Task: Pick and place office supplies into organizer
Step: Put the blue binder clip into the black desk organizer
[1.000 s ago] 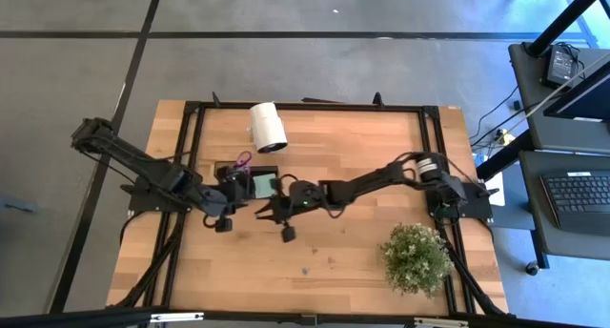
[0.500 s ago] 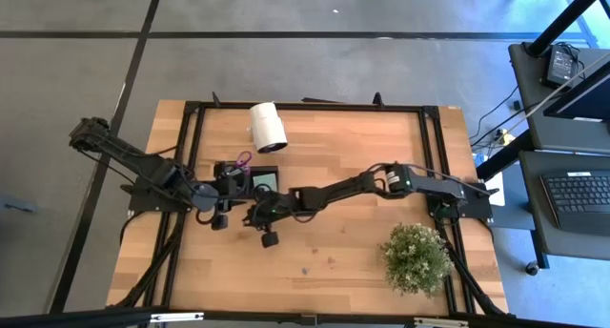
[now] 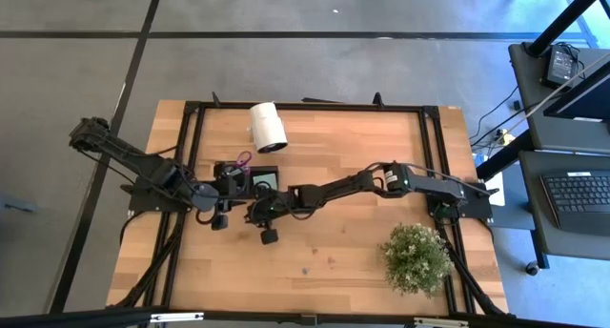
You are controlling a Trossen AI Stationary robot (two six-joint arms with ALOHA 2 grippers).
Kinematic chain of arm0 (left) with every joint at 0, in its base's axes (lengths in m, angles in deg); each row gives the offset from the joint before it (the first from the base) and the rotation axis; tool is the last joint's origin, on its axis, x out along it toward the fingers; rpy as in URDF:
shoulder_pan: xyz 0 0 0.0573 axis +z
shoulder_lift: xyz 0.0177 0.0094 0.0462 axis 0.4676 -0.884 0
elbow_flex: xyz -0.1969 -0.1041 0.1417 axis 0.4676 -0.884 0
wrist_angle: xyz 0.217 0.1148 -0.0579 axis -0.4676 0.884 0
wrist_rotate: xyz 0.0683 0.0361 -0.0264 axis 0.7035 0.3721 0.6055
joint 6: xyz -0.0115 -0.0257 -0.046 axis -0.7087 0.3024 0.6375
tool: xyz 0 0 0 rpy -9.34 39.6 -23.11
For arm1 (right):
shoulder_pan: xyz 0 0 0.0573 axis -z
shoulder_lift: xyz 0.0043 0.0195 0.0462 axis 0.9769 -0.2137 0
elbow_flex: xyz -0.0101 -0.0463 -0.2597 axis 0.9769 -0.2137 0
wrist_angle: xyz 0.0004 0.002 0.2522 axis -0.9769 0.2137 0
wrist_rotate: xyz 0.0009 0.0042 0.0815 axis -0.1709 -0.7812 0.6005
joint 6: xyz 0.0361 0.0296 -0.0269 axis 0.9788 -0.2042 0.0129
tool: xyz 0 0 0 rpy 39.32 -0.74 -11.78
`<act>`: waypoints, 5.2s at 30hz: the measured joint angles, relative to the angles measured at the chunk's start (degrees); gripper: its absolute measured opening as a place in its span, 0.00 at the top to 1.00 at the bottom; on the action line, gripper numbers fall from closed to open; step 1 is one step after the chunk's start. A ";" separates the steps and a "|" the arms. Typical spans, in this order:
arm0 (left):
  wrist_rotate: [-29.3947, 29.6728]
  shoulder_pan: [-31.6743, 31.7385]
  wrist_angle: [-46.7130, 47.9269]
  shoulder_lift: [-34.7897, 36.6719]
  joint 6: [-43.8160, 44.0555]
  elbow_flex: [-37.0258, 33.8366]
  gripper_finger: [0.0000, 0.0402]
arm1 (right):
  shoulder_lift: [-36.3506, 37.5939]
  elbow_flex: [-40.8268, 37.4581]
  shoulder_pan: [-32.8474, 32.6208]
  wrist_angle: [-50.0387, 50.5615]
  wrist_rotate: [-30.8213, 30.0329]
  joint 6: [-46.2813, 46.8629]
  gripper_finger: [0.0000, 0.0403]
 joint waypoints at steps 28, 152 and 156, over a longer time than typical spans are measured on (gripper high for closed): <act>-5.94 0.00 -0.31 -0.04 2.99 0.00 0.78 | 8.81 -0.04 -0.03 25.88 -0.43 -0.13 0.62; -26.88 7.68 2.89 -44.68 37.37 7.64 0.58 | 74.27 -74.88 1.53 -6.99 -19.55 8.94 0.62; -26.60 7.67 2.91 -44.72 36.96 7.58 0.59 | 74.27 -74.88 1.54 -6.99 -19.55 8.96 0.62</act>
